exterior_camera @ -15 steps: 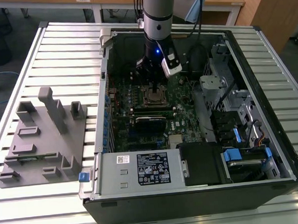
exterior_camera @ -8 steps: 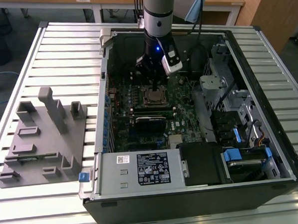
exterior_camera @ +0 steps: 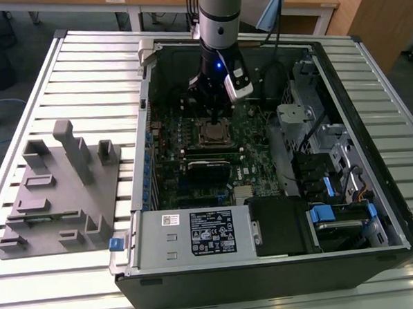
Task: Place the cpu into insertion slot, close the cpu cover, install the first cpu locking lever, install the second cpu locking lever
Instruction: 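Install the first cpu locking lever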
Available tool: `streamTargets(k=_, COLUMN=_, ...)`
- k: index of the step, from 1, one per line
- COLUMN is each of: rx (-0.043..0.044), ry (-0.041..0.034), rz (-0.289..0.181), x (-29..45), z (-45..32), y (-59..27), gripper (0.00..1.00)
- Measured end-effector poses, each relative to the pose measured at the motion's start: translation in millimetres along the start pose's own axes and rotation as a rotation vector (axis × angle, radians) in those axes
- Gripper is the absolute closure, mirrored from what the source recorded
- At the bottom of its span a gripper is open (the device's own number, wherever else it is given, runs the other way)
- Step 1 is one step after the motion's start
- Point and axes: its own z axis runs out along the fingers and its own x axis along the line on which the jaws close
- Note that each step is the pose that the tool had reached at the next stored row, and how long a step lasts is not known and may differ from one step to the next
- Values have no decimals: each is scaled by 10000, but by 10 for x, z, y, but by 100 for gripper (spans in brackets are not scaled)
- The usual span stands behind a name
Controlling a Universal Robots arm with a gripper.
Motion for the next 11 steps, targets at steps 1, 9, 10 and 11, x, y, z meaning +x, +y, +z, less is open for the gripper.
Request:
streamTargets(k=1, rx=0, ry=0, rz=0, x=0, z=0, y=0, gripper=90)
streamTargets(k=9, rx=1, ry=1, rz=0, x=0, z=-1, y=0, gripper=90)
streamTargets(k=10, rx=0, ry=1, rz=0, x=0, z=-1, y=0, gripper=90)
streamTargets(k=11, rx=1, ry=0, rz=0, x=0, z=-2, y=0, gripper=90)
